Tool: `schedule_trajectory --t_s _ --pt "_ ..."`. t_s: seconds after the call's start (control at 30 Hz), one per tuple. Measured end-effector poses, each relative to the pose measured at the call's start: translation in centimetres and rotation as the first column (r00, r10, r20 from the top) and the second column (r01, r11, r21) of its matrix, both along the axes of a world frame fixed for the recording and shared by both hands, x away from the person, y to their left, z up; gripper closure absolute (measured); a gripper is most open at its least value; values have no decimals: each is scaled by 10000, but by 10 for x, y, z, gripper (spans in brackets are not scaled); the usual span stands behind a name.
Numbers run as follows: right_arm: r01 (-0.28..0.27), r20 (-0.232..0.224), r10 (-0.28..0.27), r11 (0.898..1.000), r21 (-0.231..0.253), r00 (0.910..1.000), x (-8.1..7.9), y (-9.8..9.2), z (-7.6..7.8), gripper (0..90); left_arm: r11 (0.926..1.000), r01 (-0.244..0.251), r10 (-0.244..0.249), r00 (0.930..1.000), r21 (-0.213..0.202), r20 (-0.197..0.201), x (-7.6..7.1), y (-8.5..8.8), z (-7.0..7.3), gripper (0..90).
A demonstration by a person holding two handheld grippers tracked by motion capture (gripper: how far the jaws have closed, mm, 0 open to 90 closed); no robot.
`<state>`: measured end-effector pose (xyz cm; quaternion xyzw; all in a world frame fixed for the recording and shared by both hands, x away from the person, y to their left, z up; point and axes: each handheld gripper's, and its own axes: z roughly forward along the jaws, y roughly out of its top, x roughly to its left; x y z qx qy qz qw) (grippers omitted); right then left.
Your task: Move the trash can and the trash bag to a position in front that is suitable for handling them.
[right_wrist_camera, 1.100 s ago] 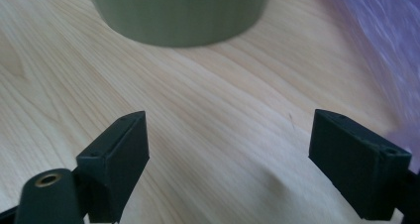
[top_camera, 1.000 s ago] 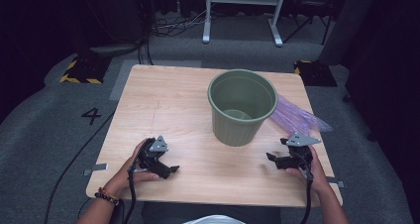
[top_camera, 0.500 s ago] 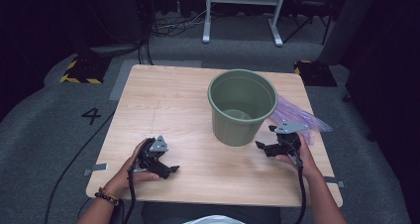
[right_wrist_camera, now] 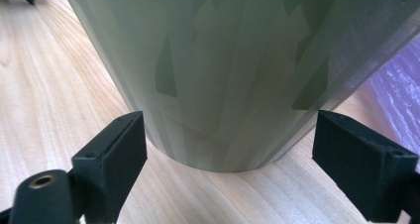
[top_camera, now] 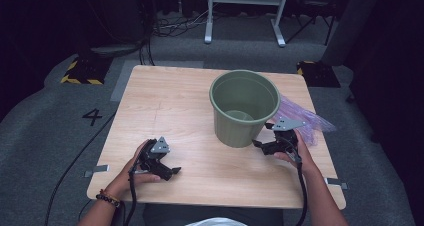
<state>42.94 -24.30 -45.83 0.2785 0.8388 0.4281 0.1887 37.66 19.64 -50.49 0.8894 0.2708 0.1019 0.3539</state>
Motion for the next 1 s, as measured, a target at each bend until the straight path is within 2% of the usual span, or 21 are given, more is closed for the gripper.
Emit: schedule_trajectory --t_s 0.1,0.43,0.77,0.8,0.87,0.93,0.97,1.0 --pt "-26 -50 26 10000 -37 10000 0 2 -1 144 10000 0 0 10000 1 1 0 0 0 1" --pt "-268 185 270 9995 -149 9995 -3 14 -2 151 10000 0 0 10000 -1 1 0 0 0 1" --pt "-754 221 758 9970 -191 9969 -7 29 -2 164 10000 0 0 10000 1 3 0 0 0 1" --pt "-909 371 930 9943 -551 9950 -12 26 3 173 10000 -2 2 10000 -1 3 0 0 0 1" --pt "-810 658 867 9931 -847 9941 -18 12 11 193 10000 -1 1 10000 2 4 0 0 0 1" --pt "-50 1148 145 9966 -822 9933 -19 -11 18 224 10000 5 -5 10000 2 2 0 0 0 1" --pt "-50 1148 145 9966 -822 9933 -19 -11 18 224 10000 5 -5 10000 2 2 0 0 0 1" --pt "339 1218 -260 9974 -635 9922 -18 -24 20 228 10000 3 -3 10000 1 2 0 0 0 1"
